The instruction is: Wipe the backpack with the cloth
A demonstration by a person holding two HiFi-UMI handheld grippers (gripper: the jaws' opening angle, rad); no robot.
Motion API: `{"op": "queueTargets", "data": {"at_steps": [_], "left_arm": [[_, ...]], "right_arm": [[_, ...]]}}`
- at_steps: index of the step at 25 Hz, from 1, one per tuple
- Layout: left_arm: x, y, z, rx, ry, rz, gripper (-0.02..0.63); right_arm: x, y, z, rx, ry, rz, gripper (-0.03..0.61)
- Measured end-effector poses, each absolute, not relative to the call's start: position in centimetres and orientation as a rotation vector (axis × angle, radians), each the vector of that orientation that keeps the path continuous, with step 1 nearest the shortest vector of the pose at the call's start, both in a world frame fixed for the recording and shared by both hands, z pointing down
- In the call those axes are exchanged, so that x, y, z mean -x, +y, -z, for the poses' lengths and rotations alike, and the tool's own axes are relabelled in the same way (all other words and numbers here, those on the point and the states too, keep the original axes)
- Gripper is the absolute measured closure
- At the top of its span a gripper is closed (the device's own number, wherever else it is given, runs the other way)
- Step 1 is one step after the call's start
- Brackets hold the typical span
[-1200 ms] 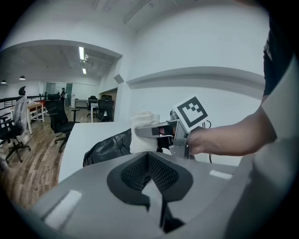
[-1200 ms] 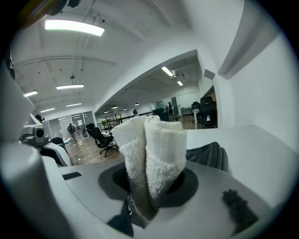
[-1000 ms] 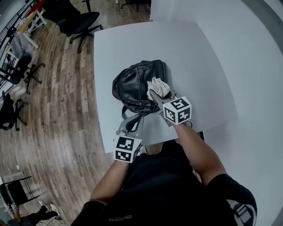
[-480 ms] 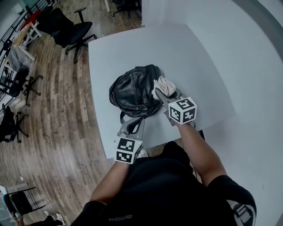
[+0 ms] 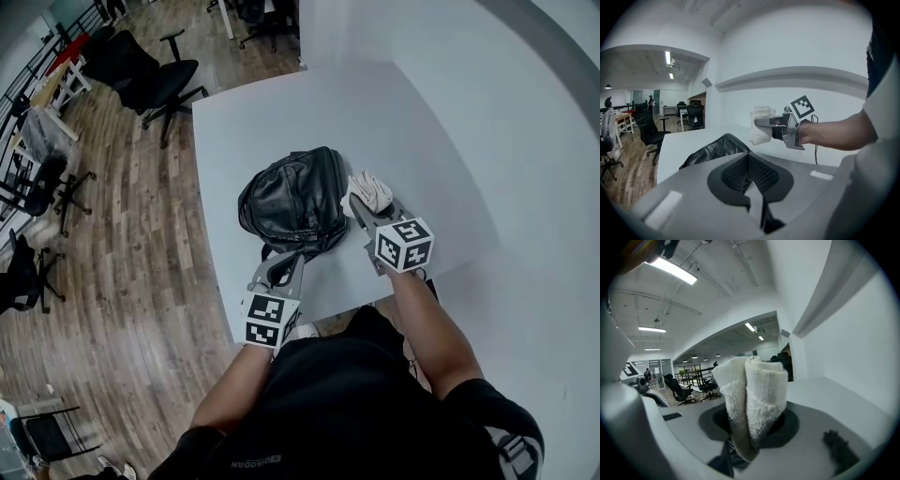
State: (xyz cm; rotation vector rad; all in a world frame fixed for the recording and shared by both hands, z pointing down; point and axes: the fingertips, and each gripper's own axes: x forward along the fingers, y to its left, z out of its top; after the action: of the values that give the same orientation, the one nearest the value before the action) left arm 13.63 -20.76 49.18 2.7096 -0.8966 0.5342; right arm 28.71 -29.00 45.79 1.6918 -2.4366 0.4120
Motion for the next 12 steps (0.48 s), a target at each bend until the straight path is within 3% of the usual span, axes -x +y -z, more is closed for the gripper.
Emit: {"op": "queueTargets", "data": {"at_steps": [12], "left_arm": [[-13.0,-18.6,-49.6,-2.733,-0.81,-0.545,0.607]], "right_arm": [[-26.6,-23.6,-43.0,-1.733,-2.482,-0.371,0.469]]}}
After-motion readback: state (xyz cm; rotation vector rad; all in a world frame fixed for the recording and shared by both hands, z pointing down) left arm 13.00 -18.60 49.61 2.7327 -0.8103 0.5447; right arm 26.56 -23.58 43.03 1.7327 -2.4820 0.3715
